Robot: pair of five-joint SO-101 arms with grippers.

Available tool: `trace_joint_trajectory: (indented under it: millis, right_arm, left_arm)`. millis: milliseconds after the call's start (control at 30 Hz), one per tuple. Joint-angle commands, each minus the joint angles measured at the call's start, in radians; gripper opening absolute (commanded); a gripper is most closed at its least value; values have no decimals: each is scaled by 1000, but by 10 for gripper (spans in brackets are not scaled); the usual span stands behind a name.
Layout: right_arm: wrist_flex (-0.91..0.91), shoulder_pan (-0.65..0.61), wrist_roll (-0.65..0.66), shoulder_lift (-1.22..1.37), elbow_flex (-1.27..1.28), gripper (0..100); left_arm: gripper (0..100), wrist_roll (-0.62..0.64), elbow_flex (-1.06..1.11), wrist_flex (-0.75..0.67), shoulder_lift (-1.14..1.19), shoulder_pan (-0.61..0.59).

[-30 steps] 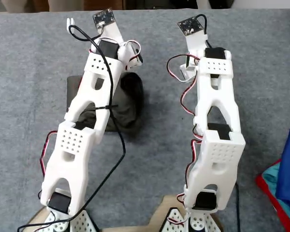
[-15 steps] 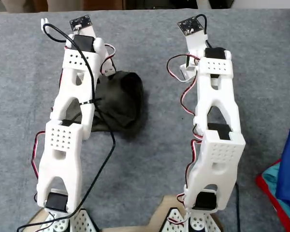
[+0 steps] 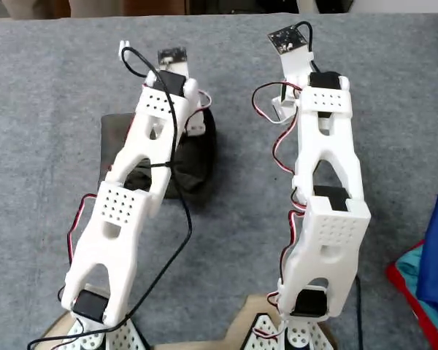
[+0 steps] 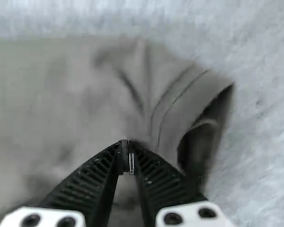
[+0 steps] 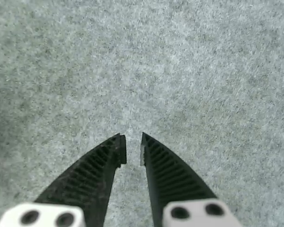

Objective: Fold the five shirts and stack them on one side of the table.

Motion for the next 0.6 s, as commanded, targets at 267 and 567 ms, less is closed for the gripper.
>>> trace_joint_trajectory:
  millis: [267, 567]
  right_arm:
    - [-21, 8, -5, -27, 1, 73]
    - [-21, 10, -3, -25, 1, 73]
  left_arm:
    - [20, -3, -141, -233, 139, 54]
    - [20, -3, -141, -341, 177, 87]
